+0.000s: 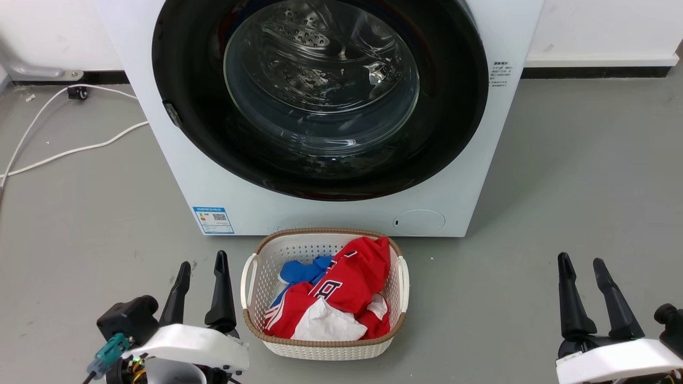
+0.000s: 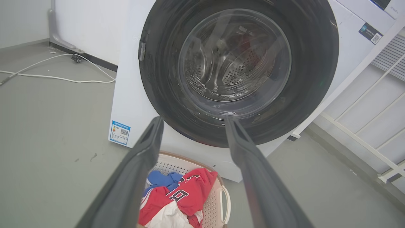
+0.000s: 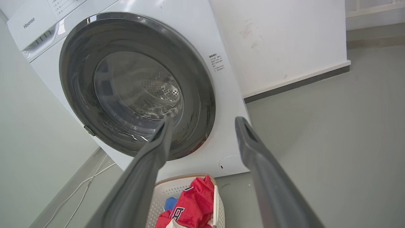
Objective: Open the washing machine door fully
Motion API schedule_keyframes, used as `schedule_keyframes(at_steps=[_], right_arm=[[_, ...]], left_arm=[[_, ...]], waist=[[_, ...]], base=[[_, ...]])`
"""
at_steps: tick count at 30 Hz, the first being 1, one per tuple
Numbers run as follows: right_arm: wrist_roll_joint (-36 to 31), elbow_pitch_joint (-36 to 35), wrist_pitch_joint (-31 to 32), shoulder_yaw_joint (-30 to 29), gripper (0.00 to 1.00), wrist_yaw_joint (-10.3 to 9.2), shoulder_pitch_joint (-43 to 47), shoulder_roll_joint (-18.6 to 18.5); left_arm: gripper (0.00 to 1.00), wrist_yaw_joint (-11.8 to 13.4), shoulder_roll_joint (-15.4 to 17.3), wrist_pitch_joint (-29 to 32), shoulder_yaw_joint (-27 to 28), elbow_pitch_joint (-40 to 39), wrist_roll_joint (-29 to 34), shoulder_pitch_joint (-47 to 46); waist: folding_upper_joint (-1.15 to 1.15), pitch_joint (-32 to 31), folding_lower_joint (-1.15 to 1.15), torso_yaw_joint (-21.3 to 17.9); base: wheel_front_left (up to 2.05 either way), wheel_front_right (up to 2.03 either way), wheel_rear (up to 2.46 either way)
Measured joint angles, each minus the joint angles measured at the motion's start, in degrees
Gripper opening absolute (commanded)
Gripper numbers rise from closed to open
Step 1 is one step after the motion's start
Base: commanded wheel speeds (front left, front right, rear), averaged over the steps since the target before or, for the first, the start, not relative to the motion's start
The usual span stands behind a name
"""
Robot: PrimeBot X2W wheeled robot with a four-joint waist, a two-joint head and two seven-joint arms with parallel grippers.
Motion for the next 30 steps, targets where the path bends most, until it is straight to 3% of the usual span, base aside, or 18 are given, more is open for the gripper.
schedule_keyframes(at_steps=[18,30], right_arm=[[-10.42,-3.28,-2.74,-0.44,1.0,0.0,1.61,-0.01],[-14.61,-4.28,-4.3,-1.37,1.0,0.0,2.7,-0.01]], left_arm=[[1.0,0.33,-0.4,-2.7,-1.1,-1.24,10.33,1.43],[1.0,-1.24,-1.48,-4.21,-0.38,-1.25,15.78,2.56]], waist=[[0.0,-0.13,0.0,0.1],[0.0,-0.25,0.0,0.13]], base=[[0.0,0.0,0.0],[0.0,0.0,0.0]])
